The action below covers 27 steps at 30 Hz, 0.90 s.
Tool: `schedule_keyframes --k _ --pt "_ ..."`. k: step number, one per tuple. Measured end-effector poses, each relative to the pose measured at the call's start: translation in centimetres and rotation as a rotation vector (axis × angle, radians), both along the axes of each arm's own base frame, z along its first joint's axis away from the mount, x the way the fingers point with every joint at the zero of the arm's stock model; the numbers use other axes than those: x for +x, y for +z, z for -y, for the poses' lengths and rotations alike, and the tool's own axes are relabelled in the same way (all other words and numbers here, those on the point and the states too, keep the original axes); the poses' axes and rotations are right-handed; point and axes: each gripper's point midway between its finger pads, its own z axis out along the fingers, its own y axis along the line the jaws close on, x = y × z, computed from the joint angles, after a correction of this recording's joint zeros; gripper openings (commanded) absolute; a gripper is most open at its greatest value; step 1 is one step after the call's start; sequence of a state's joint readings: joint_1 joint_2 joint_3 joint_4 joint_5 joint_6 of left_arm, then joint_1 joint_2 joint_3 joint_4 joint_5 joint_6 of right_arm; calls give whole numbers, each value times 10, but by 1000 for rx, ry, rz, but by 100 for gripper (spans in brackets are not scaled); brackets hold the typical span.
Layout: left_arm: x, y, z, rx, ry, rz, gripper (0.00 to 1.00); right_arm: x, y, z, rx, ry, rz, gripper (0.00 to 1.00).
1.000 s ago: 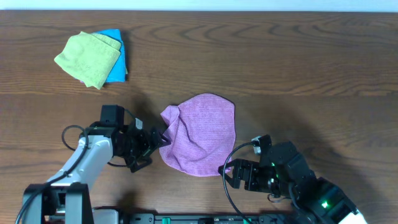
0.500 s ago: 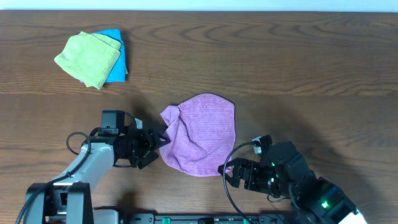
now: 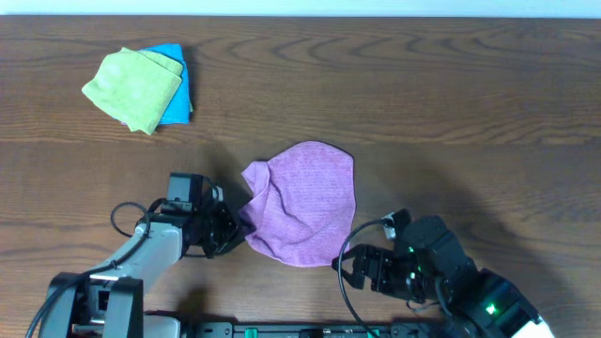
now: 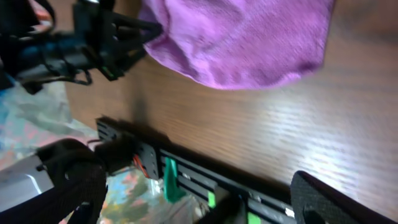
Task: Fold the cloth
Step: 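Grasp the purple cloth's left edge with the left gripper, then grasp the purple cloth's right edge with the right gripper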
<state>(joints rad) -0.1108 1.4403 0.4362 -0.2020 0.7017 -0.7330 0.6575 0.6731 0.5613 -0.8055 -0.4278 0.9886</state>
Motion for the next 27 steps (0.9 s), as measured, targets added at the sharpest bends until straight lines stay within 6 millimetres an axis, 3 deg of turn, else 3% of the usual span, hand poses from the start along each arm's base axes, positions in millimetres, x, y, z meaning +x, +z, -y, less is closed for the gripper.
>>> schedule_keyframes --k 6,18,27 --pt "-1 -1 -1 7 -1 -1 6 -4 -11 3 -17 0 -26 97" --pt "-8 -1 2 -13 -9 -32 6 4 -91 -4 -3 -80 -105 92" --pt "-10 3 7 -48 -19 -41 6 25 -108 -17 16 -123 -105 89"
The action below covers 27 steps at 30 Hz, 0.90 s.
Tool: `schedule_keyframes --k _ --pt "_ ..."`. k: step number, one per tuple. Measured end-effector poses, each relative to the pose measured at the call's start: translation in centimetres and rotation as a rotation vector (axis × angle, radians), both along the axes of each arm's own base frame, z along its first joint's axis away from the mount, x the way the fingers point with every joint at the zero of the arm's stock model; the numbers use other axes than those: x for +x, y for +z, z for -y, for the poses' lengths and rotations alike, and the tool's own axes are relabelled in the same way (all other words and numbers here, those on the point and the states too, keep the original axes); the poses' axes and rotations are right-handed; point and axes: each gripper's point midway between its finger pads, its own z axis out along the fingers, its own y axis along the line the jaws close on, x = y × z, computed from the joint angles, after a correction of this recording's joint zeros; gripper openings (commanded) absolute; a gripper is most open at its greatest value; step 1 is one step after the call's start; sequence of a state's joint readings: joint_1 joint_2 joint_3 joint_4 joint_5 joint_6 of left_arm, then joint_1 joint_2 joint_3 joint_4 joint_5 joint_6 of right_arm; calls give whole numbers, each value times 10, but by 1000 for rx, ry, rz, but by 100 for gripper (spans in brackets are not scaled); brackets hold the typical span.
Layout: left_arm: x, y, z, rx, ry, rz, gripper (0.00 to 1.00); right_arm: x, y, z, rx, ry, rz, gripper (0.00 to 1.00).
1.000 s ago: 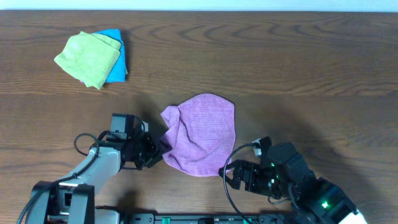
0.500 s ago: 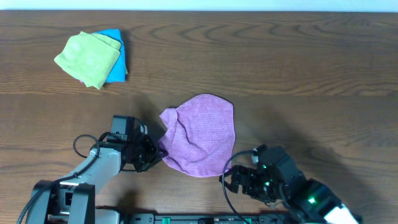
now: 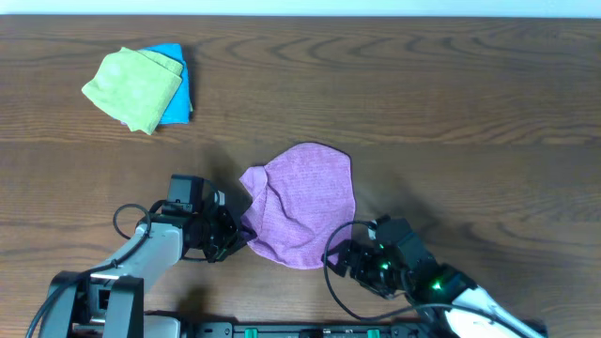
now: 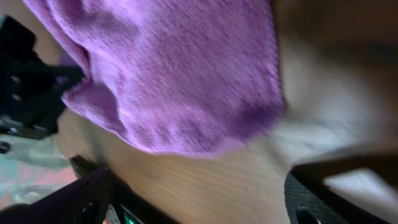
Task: Fold the cloth
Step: 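Grasp the purple cloth's right edge with the right gripper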
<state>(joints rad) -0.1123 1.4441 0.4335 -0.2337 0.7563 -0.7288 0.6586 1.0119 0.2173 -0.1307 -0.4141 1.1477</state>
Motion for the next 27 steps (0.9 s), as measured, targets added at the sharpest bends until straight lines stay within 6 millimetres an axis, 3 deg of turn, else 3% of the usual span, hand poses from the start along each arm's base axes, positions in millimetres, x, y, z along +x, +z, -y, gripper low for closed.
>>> schedule_keyframes --k 9,15,17,18,21,23,24,25,27 --pt "-1 2 2 -18 -5 -5 6 21 -4 -17 16 -13 1 80" --pt "-8 2 3 -27 -12 -31 6 25 -11 -14 -15 -33 -4 56" --pt "-10 2 3 -27 -20 -37 6 26 -15 -10 -41 -48 2 38" --pt "-12 2 4 -30 -25 -40 6 26 -17 -8 -52 -50 2 34" --pt "-15 2 4 -36 -32 -50 6 29 -21 -2 -84 -76 11 31" --pt "-16 3 5 -42 -38 -53 6 32 -22 -1 -94 -82 22 36" --pt "-17 3 6 -45 -45 -51 6 33 -21 -1 -96 -80 34 59" --pt "-18 3 6 -47 -48 -53 6 34 -20 -2 -93 -80 40 70" --pt "-22 4 6 -52 -56 -65 6 40 -12 -7 -77 -72 74 74"
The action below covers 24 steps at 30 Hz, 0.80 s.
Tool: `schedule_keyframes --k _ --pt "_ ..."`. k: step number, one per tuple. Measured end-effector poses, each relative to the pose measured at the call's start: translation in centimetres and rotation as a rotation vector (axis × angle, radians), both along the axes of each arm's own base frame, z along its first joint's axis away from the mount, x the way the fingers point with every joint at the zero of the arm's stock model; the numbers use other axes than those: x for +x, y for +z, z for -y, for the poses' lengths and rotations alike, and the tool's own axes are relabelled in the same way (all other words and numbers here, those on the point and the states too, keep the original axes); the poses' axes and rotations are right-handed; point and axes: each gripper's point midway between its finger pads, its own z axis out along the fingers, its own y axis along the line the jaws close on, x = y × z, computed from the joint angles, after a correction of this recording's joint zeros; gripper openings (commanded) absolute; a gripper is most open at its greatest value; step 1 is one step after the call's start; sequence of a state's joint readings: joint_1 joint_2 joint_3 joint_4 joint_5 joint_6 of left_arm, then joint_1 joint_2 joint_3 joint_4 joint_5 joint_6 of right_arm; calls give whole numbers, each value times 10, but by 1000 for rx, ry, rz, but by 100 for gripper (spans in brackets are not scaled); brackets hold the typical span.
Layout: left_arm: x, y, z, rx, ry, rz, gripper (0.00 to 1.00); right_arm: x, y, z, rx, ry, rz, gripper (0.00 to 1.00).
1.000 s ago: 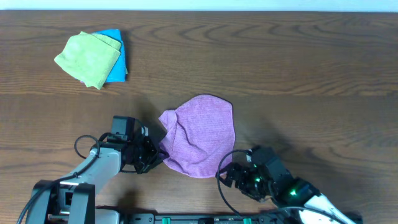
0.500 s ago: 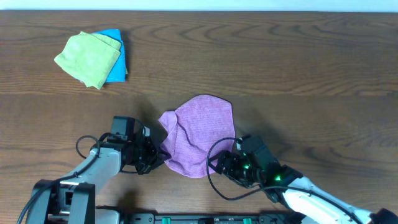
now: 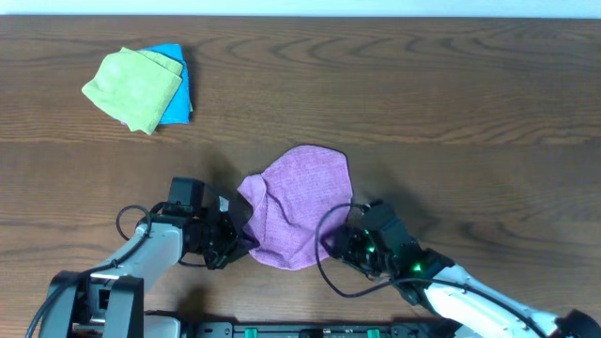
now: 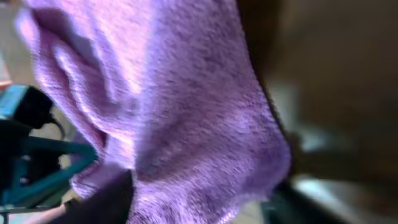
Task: Fold the cloth
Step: 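Grasp the purple cloth's right edge with the right gripper, then lift the purple cloth with both grippers, stretching it sideways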
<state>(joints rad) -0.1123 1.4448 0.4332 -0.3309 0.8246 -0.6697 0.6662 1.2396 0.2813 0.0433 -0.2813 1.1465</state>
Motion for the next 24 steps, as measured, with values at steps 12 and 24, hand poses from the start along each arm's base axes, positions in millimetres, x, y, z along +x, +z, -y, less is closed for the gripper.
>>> schedule_keyframes --k 12,24 --pt "-7 0 0 -3 -36 -3 6 3 -19 17 -109 -35 0 1" --pt "-10 20 0 1 -91 -59 6 -2 -7 49 -305 27 -4 1"
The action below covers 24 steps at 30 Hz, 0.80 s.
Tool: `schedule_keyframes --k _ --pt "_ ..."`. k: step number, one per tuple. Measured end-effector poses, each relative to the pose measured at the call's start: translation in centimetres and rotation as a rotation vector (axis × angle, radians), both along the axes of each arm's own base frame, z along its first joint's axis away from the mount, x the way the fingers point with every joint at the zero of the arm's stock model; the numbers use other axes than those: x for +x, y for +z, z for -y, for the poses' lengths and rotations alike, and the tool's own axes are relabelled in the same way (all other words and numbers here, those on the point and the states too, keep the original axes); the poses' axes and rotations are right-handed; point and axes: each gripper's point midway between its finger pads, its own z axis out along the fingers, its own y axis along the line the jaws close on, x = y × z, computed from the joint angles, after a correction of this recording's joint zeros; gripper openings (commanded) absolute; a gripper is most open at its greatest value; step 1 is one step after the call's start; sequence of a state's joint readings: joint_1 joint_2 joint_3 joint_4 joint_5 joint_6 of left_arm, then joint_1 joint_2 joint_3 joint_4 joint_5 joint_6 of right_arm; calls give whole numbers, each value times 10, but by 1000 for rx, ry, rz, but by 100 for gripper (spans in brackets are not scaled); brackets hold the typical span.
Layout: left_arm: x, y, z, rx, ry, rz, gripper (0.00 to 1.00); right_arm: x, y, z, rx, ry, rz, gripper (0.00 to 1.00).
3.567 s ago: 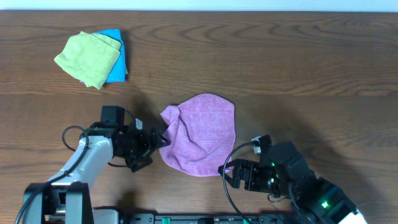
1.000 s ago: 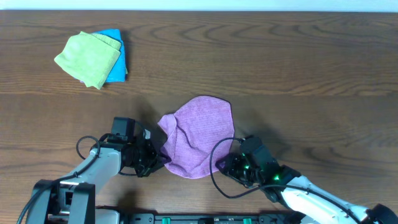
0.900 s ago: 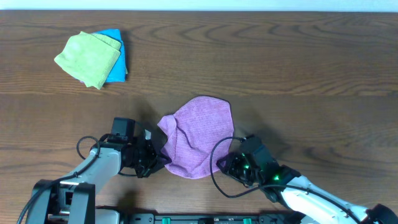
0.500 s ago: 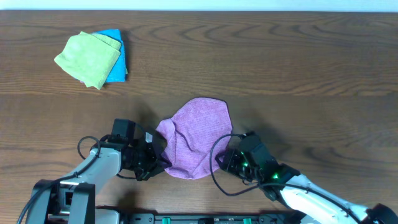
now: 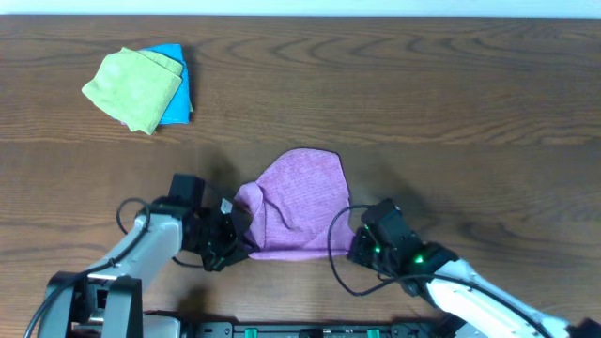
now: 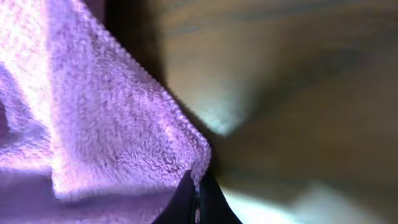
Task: Fold the cloth
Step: 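Lift the purple cloth with both grippers, stretching it sideways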
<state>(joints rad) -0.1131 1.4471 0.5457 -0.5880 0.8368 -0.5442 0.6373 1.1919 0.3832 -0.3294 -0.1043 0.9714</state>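
Observation:
The purple cloth (image 5: 296, 202) lies crumpled at the table's near middle, with its near edge running straight between my two grippers. My left gripper (image 5: 233, 235) is shut on the cloth's near left corner, where the fabric bunches up. Shut on the near right corner is my right gripper (image 5: 351, 246). In the right wrist view the two dark fingertips (image 6: 186, 196) pinch the purple cloth's hem (image 6: 112, 124) between them, and bare wood lies to the right.
A folded green cloth (image 5: 133, 86) lies on a blue cloth (image 5: 177, 89) at the far left of the wooden table (image 5: 451, 103). A black rail (image 5: 282, 329) runs along the near edge, close behind both arms.
My right gripper stood open round the cloth's near right edge and is now shut on that corner. The cloth's near edge has drawn straight. The left gripper has shifted slightly.
My left gripper held the cloth's near left corner throughout. The right gripper was first open and well clear of the cloth at the near right. It then stood nearer the hem, then open round the edge, and is now shut on the corner.

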Motion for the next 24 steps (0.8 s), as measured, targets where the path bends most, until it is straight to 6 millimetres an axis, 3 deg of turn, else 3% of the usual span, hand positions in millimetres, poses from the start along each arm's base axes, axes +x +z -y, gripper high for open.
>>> schedule_keyframes --k 2,7,12,15,24 --pt "9 17 -1 15 -23 -3 6 7 24 -2 -15 31 35 1" --pt "44 61 -7 84 -59 75 6 48 109 -19 26 79 256 1" --pt "97 108 -12 147 -48 271 6 86 183 -22 18 86 483 1" --pt "121 125 -14 176 -25 366 6 107 198 -15 -11 75 541 1" --pt "182 138 -14 204 73 567 6 179 196 -7 -94 94 624 1"
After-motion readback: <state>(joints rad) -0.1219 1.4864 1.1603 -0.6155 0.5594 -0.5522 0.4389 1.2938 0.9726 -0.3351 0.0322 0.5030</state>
